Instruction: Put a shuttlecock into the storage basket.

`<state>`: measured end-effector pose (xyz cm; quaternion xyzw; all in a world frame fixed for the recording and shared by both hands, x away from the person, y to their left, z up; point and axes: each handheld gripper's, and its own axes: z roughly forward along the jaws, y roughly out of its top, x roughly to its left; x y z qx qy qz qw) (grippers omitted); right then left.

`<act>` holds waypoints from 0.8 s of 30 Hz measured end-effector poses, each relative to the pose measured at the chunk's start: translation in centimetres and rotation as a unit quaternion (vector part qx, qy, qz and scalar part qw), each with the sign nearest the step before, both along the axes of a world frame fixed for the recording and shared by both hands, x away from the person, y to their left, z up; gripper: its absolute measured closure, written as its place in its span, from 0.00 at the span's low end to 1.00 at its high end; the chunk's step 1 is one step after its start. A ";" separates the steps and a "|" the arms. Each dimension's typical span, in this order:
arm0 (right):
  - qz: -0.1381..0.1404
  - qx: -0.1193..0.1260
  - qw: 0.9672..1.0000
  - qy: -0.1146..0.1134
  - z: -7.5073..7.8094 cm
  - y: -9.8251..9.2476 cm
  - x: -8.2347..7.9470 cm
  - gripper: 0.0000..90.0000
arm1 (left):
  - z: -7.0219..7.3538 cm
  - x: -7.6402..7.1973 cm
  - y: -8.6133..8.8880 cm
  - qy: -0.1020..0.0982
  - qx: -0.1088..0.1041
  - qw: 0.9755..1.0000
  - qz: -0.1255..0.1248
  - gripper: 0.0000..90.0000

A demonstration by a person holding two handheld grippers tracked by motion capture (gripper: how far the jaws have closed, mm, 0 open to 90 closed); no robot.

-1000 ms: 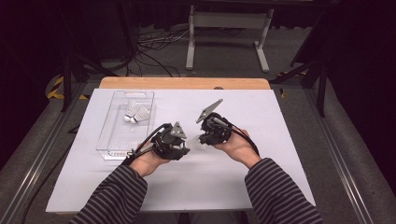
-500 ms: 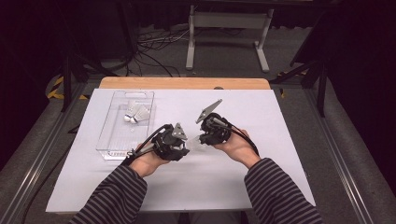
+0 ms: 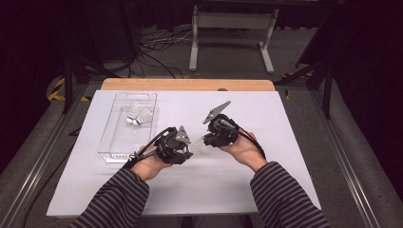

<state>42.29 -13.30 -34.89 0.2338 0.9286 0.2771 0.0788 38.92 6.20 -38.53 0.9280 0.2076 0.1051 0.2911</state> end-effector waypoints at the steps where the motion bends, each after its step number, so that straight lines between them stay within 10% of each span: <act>1: -0.003 0.000 1.000 -0.001 0.0 -0.1 0.0 0.86 | 0.0 0.0 0.0 0.000 0.000 1.000 0.001 0.71; 24: -0.085 0.048 0.994 -0.039 -0.3 -4.2 -0.6 0.54 | 0.2 0.2 0.4 0.013 -0.001 1.000 0.014 0.71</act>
